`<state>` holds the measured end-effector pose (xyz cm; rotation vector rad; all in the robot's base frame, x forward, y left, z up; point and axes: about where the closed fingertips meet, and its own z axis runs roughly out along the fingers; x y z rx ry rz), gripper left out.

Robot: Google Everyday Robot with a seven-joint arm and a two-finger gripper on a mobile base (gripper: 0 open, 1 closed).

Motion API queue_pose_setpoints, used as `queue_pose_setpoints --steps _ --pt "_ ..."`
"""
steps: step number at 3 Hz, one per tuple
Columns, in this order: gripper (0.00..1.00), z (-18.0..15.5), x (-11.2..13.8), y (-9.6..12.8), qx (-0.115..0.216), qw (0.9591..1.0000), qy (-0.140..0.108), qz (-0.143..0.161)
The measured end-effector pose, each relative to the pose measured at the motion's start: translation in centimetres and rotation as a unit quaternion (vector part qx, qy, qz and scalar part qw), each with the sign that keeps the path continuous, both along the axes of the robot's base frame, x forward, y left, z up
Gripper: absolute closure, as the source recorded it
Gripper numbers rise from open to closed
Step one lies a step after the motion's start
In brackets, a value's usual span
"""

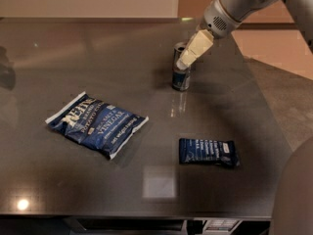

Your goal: Pick redbull can

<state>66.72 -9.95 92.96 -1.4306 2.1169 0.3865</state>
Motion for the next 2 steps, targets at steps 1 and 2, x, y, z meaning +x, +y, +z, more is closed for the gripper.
queue_pose_setpoints --steps 1,2 --pt "0.0 -1.29 0.54 0.41 -0.006 0.9999 0.014 -0.001" --pt "0.18 -2.08 0.67 0.77 -0.012 0.9997 0.022 0.004"
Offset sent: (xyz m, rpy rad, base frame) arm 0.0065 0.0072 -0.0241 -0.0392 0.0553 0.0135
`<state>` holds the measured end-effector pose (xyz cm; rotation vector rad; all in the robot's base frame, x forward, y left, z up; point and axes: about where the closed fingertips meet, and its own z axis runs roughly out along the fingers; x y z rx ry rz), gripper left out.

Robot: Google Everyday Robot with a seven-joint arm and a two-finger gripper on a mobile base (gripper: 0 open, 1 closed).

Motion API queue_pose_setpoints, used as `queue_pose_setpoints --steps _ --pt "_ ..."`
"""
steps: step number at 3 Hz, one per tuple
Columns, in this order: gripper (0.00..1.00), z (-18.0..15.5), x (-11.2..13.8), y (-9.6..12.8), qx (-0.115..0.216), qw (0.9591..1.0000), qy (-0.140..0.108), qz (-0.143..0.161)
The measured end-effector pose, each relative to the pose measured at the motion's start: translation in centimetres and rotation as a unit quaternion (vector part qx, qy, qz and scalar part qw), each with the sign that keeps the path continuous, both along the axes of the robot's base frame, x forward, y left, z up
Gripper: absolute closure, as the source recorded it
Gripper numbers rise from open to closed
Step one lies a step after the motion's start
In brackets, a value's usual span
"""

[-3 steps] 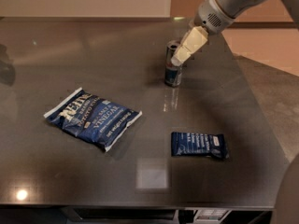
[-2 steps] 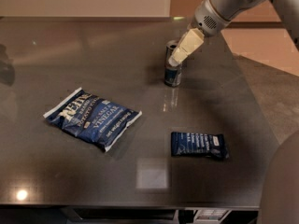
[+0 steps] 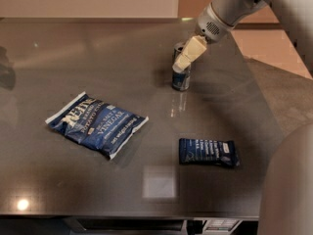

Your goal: Pick redbull can

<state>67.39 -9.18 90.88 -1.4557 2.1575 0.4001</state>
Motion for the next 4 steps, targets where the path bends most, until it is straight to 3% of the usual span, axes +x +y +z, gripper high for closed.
queue_pose_setpoints --steps 2,3,4 --pt "0.64 -0.2 -0.2 0.4 0.001 0.9999 0.005 0.01" --pt "0.87 2.2 -1.4 0.8 0.013 0.9993 -0.011 0.033" --pt "1.0 5.2 -2.9 1.0 0.032 0.9971 -0.024 0.065"
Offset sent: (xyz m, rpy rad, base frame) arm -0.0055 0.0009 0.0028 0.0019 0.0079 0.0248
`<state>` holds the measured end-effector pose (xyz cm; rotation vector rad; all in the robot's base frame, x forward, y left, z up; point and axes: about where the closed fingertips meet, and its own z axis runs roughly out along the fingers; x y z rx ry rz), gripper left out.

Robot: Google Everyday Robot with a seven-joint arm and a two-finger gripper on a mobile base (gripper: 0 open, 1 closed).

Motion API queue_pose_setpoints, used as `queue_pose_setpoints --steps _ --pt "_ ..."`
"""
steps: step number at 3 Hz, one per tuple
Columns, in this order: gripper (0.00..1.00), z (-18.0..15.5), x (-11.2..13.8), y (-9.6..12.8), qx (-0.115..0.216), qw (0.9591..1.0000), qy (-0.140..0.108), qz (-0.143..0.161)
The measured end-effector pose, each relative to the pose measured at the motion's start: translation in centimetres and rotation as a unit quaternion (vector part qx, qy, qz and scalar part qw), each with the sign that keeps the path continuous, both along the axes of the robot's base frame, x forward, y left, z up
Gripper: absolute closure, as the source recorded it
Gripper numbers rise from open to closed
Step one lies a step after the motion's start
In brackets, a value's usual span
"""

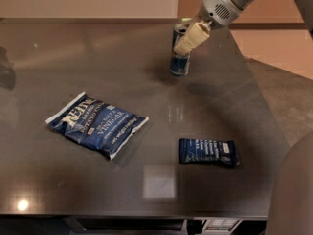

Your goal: Pick redbull can

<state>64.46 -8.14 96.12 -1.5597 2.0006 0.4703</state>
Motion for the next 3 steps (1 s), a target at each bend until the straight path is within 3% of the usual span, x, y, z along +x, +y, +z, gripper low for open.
queue_pose_setpoints --steps 2,3 --pt "1.0 6.1 -2.3 0.7 0.031 0.9968 -0.039 0.062" --pt "1.0 6.1 -1.8 1.1 0.034 0.9967 -0.043 0.06"
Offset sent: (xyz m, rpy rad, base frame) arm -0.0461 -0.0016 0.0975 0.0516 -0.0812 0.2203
